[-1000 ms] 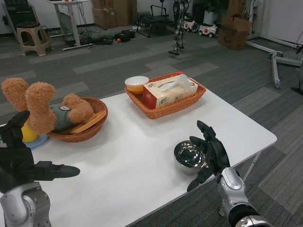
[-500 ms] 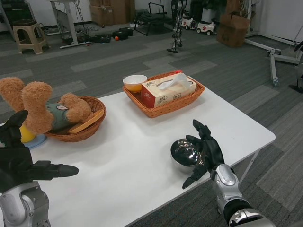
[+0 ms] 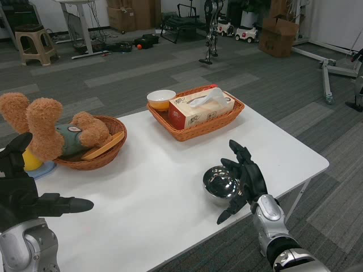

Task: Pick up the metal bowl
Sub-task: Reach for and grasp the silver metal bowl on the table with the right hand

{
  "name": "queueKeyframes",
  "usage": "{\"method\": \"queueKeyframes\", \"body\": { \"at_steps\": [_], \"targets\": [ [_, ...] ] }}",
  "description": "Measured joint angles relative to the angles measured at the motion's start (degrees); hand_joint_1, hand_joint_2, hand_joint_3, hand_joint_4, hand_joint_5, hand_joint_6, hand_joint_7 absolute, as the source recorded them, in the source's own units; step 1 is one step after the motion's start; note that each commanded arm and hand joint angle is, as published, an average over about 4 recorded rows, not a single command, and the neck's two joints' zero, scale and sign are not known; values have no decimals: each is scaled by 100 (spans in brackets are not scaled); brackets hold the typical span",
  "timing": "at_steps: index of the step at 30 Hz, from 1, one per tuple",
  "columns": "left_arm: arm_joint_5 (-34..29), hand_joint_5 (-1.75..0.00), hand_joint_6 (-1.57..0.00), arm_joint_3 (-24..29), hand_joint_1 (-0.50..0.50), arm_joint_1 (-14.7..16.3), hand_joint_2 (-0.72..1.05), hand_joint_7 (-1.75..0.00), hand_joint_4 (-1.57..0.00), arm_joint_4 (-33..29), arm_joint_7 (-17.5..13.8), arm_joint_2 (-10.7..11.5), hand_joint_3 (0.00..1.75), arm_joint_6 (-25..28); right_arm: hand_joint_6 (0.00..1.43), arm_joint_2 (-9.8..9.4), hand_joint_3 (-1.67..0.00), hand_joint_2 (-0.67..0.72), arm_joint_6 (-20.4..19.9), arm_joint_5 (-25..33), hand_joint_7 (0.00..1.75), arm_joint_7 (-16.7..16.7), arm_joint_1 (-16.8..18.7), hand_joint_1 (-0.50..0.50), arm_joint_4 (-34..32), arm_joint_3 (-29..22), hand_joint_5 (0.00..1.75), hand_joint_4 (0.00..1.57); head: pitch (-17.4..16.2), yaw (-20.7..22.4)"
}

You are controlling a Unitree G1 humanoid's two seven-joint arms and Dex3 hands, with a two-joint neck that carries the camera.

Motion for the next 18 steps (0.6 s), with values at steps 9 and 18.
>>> {"method": "queueKeyframes", "body": {
  "at_steps": [9,18],
  "targets": [
    [0,-123,0,-3,-46,0,-61,-7,-112,0,0,0,0,0,0,-5,-8,47,0,59,30,-2,3,-42,-66,-49,68,0,8,-53],
    [0,-123,0,-23,-46,-1,-64,-7,-112,1,-1,-1,0,1,0,-18,-8,47,-5,63,35,-2,83,-42,-258,-311,68,0,6,-109]
  ]
}}
